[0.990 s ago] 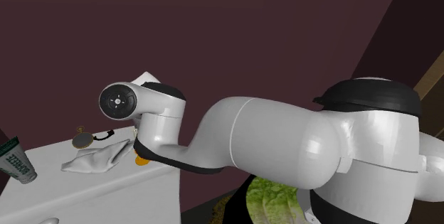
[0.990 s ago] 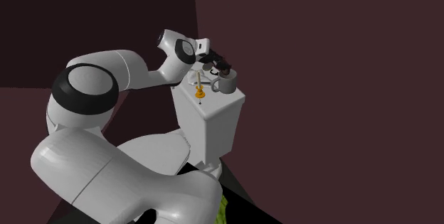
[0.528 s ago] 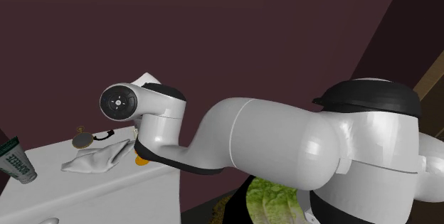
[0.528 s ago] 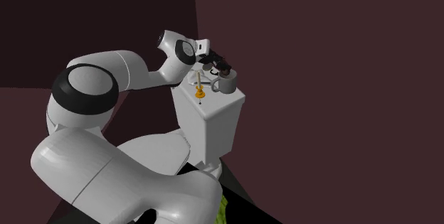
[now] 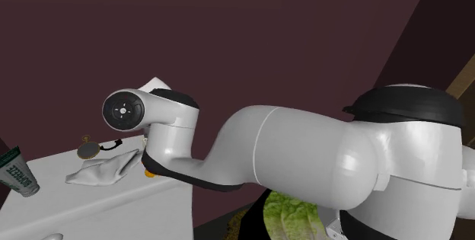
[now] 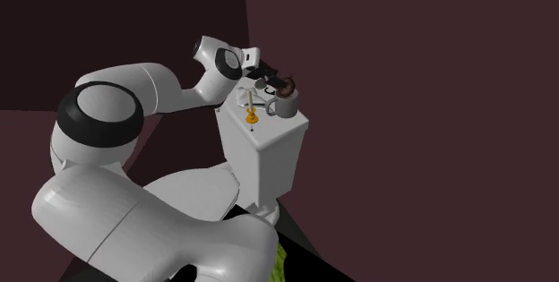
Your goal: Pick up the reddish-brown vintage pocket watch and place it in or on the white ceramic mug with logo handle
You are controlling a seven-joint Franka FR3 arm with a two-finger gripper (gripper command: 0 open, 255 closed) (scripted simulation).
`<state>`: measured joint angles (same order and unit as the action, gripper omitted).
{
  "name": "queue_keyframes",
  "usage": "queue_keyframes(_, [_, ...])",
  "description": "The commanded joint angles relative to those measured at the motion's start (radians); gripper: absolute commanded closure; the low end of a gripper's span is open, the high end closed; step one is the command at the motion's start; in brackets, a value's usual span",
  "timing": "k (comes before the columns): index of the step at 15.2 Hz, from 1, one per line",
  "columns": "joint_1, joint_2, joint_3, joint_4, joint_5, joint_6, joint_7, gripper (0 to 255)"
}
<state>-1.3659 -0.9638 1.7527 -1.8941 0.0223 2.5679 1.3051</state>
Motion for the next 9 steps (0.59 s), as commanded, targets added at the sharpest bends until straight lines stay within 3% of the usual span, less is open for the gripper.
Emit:
queue_keyframes(1, [0.064, 0.015, -0.038, -0.019, -0.008, -0.035, 0.003, 0])
queue_keyframes(2, [0.091, 0.019, -0.053, -0.024, -0.011, -0.052, 0.005, 0])
queue_keyframes(9, [0.091, 0.019, -0.053, -0.024, -0.011, -0.052, 0.004, 0])
